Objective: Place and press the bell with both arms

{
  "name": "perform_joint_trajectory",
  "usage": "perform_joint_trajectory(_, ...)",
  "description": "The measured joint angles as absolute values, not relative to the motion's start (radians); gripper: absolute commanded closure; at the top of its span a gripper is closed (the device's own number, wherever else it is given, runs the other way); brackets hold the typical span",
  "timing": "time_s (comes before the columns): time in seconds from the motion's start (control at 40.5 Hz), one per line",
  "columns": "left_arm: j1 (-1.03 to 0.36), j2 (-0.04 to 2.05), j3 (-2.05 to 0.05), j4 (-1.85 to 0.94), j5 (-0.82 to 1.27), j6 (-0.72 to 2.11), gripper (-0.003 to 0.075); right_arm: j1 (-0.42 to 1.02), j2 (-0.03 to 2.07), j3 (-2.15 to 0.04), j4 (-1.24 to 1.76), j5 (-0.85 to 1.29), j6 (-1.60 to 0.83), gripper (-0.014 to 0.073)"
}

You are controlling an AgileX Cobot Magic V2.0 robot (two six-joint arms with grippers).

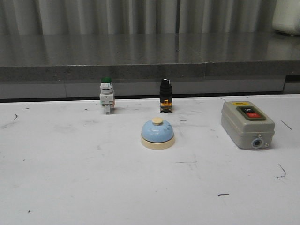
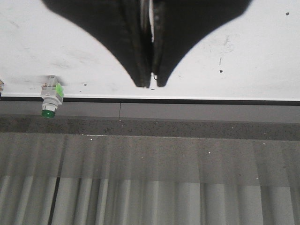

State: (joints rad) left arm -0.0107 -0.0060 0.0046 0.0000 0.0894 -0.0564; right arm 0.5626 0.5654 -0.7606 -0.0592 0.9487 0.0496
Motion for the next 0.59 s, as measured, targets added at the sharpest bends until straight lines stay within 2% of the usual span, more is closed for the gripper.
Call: perform_joint_trajectory(0.593,-0.011,-0.006,0.005,0.0,0.089,-0.055,0.074,0.556,0.555,-0.755,-0.059,0.946,0.05,0.0663)
